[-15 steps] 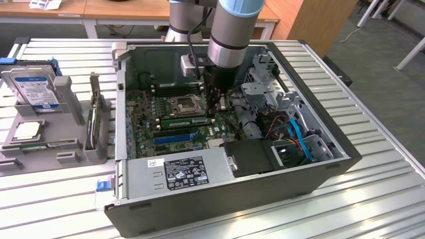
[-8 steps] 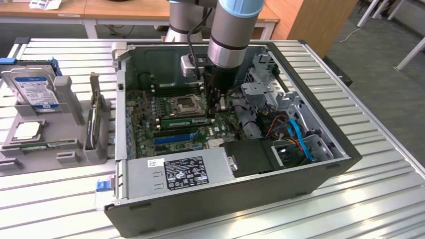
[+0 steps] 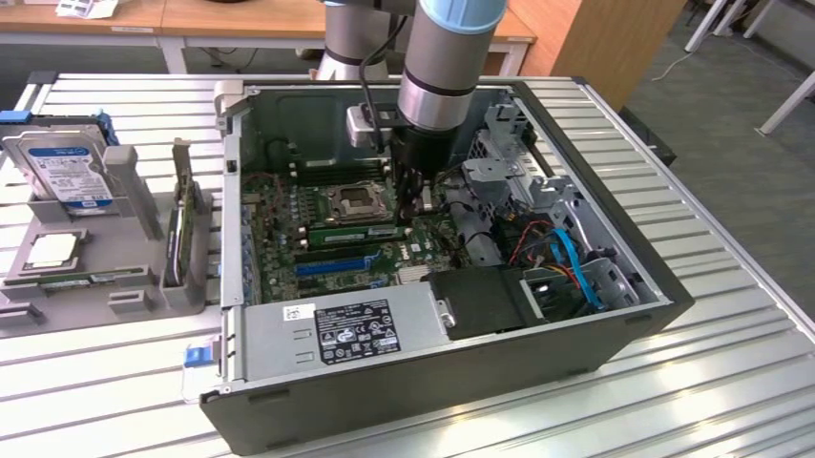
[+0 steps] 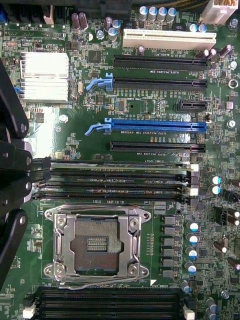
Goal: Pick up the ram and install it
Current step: 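Press down the ram until it locks into place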
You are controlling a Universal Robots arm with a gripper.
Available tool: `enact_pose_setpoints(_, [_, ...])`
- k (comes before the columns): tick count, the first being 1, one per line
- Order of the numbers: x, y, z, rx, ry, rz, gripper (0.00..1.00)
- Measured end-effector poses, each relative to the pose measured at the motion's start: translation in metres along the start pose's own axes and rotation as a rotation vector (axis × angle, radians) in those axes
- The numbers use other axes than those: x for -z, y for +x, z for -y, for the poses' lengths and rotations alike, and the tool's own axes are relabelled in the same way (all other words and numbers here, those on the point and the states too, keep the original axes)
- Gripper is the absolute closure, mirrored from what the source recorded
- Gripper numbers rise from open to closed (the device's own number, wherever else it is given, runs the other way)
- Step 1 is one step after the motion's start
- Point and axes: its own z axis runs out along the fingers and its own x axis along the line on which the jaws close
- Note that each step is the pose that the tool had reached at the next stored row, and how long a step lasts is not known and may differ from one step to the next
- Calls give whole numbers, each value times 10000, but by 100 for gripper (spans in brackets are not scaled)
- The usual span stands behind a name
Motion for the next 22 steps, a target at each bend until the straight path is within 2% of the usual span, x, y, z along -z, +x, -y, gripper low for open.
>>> enact_pose_setpoints(7, [4,0,0,-1,0,3,90])
enact_pose_setpoints(17, [160,0,-7,-1,-4,-2,90])
enact_pose_setpoints(22, [183,-1,-7,-1,-3,2,90])
